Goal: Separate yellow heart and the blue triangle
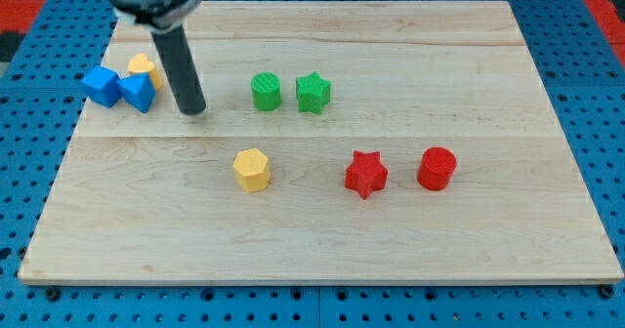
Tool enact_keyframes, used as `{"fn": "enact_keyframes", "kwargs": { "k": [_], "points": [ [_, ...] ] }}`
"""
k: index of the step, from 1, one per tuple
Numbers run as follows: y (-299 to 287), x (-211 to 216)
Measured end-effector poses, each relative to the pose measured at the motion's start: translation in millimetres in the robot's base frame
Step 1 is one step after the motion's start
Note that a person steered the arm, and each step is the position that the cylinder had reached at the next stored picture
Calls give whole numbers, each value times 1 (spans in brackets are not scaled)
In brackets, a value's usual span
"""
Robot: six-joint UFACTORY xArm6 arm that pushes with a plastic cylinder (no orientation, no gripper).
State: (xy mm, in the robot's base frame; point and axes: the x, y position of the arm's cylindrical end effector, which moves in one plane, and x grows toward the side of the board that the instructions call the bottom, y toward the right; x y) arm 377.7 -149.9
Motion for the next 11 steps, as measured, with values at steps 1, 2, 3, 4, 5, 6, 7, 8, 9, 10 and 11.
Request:
{"fn": "enact_keyframes", "kwargs": {
  "k": [1,2,3,4,5,6,7,8,9,10,11],
  "points": [
    [-4,-36],
    [-16,-80],
    [-53,-89],
    [-69,-58],
    [-76,-26],
    [-77,6],
    [-78,41],
    [-105,51],
    [-135,53],
    [-108,74],
    [-86,84]
  ]
}}
